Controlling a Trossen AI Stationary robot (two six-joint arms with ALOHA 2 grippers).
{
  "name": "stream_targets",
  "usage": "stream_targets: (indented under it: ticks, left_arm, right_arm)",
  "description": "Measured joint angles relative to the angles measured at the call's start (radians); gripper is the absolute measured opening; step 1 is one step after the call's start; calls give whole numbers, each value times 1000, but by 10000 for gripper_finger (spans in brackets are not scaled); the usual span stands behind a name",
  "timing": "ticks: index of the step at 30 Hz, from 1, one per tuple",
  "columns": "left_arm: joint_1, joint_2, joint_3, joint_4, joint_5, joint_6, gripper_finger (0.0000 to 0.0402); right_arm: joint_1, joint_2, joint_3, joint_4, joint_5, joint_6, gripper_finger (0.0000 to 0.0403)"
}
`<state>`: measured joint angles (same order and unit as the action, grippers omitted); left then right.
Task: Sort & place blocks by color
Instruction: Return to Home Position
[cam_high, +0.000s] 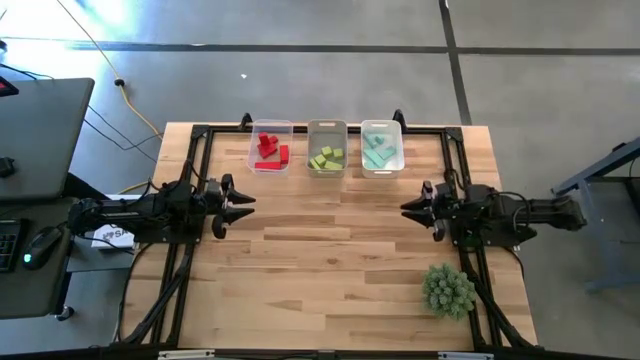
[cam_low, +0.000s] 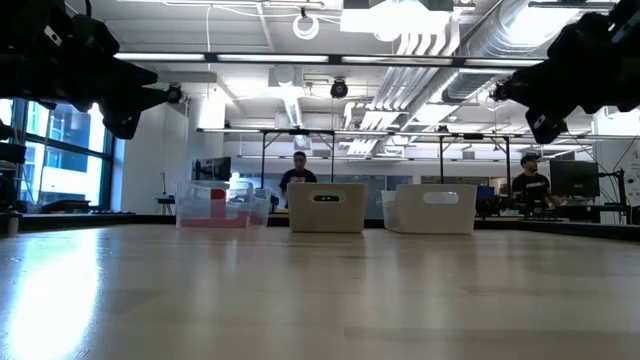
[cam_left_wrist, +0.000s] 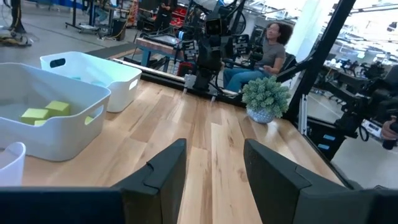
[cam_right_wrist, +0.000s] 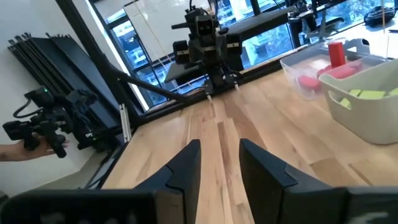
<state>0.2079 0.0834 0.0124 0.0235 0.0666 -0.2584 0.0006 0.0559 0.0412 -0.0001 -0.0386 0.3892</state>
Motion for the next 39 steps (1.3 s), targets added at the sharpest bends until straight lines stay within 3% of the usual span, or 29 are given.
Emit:
stream_targets:
  ticks: [39]
  left_arm:
    - [0, 0, 0, 0, 0, 0, 149]
  right_arm:
    - [0, 2, -31, 18, 8, -4, 99]
